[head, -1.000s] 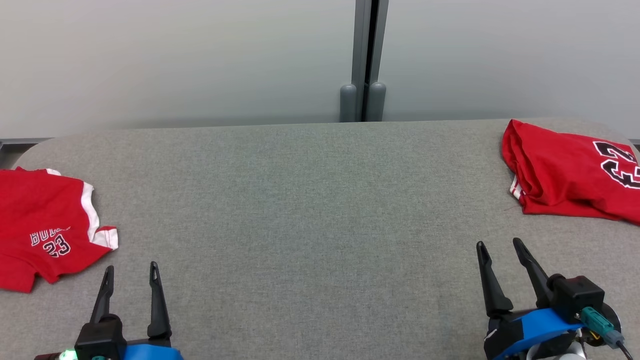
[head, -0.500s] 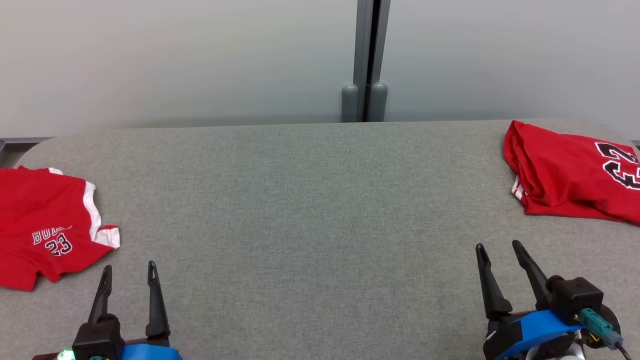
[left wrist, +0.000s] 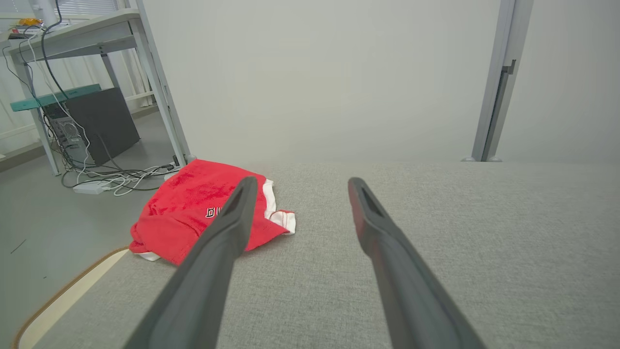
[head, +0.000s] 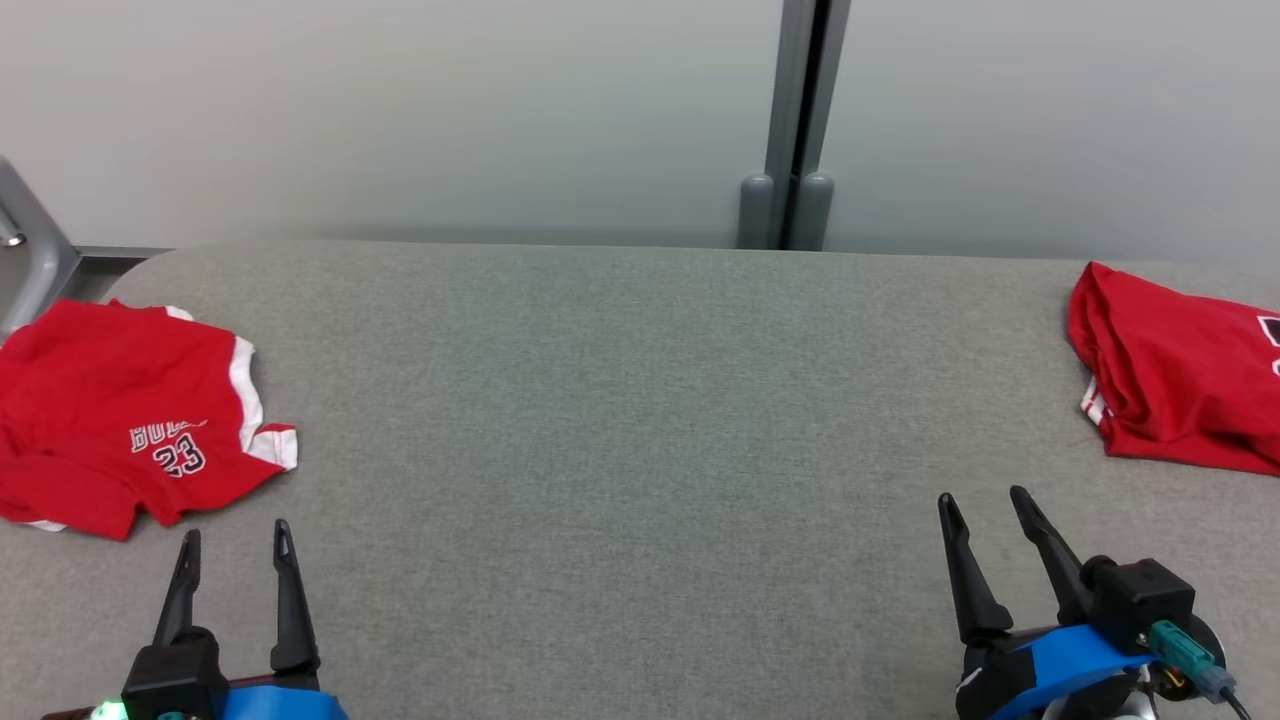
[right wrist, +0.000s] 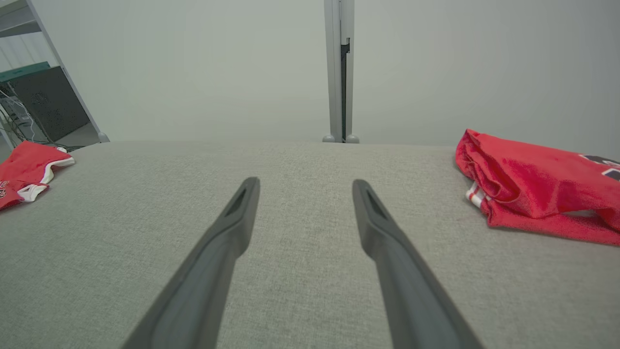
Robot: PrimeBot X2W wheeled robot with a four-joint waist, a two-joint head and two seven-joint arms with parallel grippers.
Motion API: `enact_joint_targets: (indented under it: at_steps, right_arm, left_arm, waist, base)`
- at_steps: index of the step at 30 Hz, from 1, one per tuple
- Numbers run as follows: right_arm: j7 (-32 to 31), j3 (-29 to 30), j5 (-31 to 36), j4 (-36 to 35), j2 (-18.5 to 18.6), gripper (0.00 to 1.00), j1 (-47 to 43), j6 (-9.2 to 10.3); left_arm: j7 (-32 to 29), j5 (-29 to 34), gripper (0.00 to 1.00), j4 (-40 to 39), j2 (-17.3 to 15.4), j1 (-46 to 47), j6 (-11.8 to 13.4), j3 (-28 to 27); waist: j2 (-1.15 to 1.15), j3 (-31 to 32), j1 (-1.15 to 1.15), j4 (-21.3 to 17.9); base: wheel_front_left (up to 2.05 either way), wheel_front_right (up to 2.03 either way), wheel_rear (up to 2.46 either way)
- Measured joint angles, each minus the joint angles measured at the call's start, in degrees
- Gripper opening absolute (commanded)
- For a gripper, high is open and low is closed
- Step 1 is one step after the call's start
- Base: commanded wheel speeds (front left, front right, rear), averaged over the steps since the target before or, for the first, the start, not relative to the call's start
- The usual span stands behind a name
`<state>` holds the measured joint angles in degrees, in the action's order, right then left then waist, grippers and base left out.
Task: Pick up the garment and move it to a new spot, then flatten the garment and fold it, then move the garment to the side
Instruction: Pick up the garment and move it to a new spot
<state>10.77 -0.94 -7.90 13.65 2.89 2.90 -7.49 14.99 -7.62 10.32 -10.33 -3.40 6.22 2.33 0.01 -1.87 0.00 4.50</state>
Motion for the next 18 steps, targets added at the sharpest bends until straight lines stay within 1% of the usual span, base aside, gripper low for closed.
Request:
enact_joint_targets:
  at_steps: [7, 18]
  right_arm:
    - [0.42, 0.19, -0.44, 0.07, -0.03, 1.00, -0.43, 0.00]
    - [0.63, 0.47, -0.47, 0.14, -0.04, 1.00, -0.53, 0.00]
  left_arm:
    - [-0.04, -0.45, 1.00, -1.22, -0.88, -0.08, 0.82, -1.03]
    - [-0.35, -1.05, 1.00, -2.02, -1.78, -0.35, 1.15, -1.41]
  waist:
    - [0.00, -0.31, 0.00, 4.44]
    - [0.00, -0.50, 0.00, 13.99]
  base:
    - [0.00, 0.00, 0.00]
    - [0.00, 0.00, 0.00]
